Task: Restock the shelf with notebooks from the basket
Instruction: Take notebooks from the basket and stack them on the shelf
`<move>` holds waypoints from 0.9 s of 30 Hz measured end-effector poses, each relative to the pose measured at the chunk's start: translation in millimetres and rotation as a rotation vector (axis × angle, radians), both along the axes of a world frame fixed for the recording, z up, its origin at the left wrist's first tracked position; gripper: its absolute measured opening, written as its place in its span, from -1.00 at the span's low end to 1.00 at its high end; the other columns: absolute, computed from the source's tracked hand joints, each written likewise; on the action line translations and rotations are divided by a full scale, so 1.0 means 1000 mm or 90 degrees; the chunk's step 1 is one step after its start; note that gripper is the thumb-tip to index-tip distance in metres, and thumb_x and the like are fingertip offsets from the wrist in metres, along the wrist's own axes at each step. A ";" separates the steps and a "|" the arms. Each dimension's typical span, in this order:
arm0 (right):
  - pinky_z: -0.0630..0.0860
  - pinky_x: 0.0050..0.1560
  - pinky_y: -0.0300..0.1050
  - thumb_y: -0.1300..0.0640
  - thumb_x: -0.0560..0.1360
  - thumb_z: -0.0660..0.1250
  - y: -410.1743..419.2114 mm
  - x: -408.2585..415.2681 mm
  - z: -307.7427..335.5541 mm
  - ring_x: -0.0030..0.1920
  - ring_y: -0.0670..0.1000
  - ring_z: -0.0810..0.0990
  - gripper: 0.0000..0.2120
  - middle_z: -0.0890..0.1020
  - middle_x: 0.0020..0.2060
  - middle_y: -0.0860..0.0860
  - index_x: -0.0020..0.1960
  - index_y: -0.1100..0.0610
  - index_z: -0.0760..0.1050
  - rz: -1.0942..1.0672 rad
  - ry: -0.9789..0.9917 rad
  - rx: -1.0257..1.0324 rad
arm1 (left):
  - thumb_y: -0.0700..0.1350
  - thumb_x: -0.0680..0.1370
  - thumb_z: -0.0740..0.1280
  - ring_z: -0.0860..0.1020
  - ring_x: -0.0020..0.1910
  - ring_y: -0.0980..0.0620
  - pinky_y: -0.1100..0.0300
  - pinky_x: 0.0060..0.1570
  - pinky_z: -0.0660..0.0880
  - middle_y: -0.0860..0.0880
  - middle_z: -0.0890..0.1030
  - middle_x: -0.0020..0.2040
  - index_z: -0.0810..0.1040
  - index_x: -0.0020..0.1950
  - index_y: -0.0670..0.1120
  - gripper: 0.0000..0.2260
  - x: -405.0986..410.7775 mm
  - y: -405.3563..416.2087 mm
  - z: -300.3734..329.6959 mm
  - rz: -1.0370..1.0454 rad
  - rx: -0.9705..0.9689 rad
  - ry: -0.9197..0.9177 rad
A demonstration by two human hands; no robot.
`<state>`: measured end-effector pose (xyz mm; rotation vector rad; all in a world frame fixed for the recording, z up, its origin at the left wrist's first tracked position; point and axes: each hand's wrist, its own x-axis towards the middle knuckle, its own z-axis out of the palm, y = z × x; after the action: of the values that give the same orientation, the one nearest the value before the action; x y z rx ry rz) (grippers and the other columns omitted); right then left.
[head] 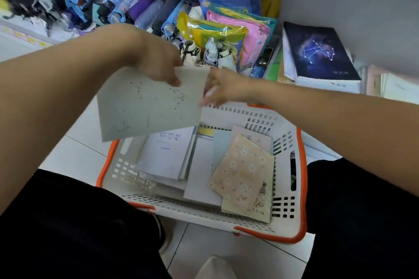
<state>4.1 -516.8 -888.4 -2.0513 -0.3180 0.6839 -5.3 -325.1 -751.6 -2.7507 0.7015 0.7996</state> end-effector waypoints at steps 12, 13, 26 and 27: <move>0.39 0.31 0.06 -0.11 0.37 0.55 -0.065 -0.078 -0.132 0.32 0.13 0.39 -0.18 0.42 0.33 0.03 0.51 0.05 0.27 0.469 -0.290 -0.620 | 0.05 0.61 0.26 0.55 0.07 -0.07 0.01 0.16 0.45 -0.06 0.60 0.10 0.52 0.32 -0.08 -0.66 0.001 0.009 0.010 0.047 -0.082 0.040; 0.39 0.30 0.05 -0.08 0.38 0.55 -0.063 -0.077 -0.129 0.30 0.12 0.40 -0.22 0.44 0.30 0.02 0.49 0.04 0.30 0.479 -0.293 -0.625 | 0.05 0.62 0.26 0.55 0.06 -0.06 0.02 0.15 0.45 -0.05 0.60 0.09 0.52 0.32 -0.08 -0.66 0.002 0.008 0.010 0.047 -0.083 0.044; 0.41 -0.32 -0.41 0.11 0.49 0.48 -0.026 -0.008 0.129 -0.26 -0.24 0.57 -0.92 0.66 -0.29 -0.17 -0.16 -0.01 0.64 0.387 -0.202 -0.365 | 0.06 0.61 0.27 0.59 0.06 -0.03 0.02 0.15 0.51 -0.02 0.62 0.11 0.55 0.26 -0.02 -0.71 0.007 0.007 0.020 0.118 -0.247 0.049; 0.43 -0.30 -0.37 0.09 0.48 0.49 -0.026 -0.007 0.141 -0.22 -0.18 0.59 -0.97 0.68 -0.26 -0.13 -0.13 0.01 0.66 0.348 -0.251 -0.342 | 0.06 0.61 0.28 0.60 0.09 -0.05 -0.02 0.18 0.53 -0.04 0.64 0.13 0.57 0.24 -0.03 -0.72 0.004 0.005 0.021 0.144 -0.307 0.078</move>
<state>-2.4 -542.5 -747.2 -2.6447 -1.0432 0.7345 -1.1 -319.8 -730.7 -3.2844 0.6880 0.9567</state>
